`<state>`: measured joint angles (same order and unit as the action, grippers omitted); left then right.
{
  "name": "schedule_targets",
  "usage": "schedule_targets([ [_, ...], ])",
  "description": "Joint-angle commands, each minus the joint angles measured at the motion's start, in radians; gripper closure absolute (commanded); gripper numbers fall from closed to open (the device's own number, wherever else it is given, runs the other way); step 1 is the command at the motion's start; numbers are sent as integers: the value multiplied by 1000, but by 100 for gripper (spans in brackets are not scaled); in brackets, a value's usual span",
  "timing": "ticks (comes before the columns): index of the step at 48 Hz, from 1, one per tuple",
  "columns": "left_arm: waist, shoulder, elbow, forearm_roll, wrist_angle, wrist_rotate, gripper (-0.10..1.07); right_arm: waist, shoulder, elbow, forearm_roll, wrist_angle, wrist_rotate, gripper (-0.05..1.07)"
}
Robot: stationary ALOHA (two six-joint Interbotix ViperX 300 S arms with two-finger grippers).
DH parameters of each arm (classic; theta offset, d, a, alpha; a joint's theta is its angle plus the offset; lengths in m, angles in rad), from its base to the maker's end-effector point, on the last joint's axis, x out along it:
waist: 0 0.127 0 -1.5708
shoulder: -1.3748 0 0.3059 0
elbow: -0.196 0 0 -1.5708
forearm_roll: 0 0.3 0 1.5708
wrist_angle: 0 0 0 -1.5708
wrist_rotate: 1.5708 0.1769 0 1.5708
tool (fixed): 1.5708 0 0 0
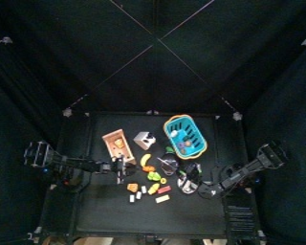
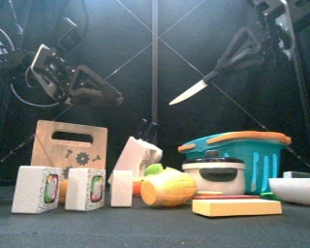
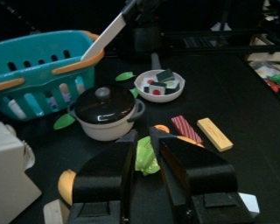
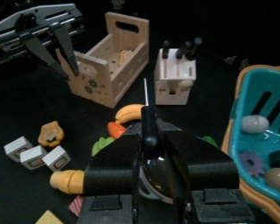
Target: Grasp pairing knife with other hand
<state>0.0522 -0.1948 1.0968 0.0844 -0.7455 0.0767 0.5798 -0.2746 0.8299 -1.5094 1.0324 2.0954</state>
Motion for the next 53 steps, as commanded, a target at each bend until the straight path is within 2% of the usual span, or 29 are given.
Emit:
schedule_targets([
  [1,51,-2,-21,63,-5,-18,33,20,40,-32,-32,6,52,47],
  [11,126,6,-54,275,-9,-92,32,20,130,-64,-58,8,106,47],
  [15,158,18,-75,365,-9,-167,32,20,149,-77,-58,6,107,47],
  [23,242,78,-130,617,-48,-373,31,20,160,-92,-61,6,112,47],
  [29,298,140,-173,749,-71,-454,24,20,163,-97,-60,0,118,47],
  [41,301,184,-206,778,-78,-451,3,15,189,-109,-54,-12,124,47],
  [48,298,193,-216,781,-78,-449,2,14,210,-121,-49,-14,124,47],
  [53,270,204,-218,785,-77,-448,2,6,222,-129,-49,-14,123,47],
])
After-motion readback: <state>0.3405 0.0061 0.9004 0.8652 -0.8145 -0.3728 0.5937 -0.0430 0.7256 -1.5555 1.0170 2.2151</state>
